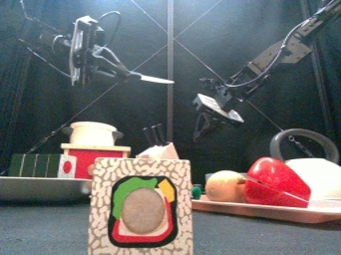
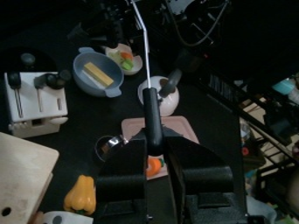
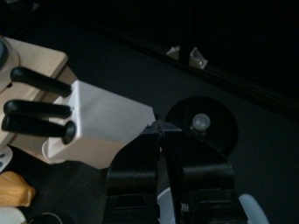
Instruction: Put pairing knife back in holder
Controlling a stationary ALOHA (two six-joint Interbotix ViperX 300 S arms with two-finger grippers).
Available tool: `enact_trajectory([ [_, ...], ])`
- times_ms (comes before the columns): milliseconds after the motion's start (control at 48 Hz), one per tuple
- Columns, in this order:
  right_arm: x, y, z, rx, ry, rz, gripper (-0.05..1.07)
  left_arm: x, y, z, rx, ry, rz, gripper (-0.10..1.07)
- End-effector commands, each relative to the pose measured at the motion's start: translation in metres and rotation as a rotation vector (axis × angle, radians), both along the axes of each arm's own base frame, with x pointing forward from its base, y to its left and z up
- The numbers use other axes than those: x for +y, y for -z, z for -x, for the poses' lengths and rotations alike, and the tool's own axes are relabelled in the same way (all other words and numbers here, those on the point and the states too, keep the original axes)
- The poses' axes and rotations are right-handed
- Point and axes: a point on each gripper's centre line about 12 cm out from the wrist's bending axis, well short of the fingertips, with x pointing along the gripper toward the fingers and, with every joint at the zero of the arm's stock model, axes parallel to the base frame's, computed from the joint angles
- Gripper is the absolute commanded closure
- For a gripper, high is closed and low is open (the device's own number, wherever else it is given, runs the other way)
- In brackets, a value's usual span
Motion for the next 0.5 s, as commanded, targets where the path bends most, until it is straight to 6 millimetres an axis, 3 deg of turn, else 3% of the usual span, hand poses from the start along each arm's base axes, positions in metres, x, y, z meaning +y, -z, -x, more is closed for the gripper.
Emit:
enact_trajectory([
  [0, -0.01, -0.027, 0.002, -0.059, -0.004, 0.039, 0.82, -0.001, -0.026, -0.006, -0.068, 0.0, -0.011, 0.62],
  [208, -0.016, -0.03, 0.0, -0.045, -0.055, 0.065, 0.82, -0.003, -0.045, -0.015, -0.118, 0.017, 0.084, 0.62],
  [479, -0.018, -0.024, 0.004, -0.038, -0.062, 0.04, 0.82, -0.014, -0.068, -0.03, -0.13, 0.201, 0.187, 0.62],
])
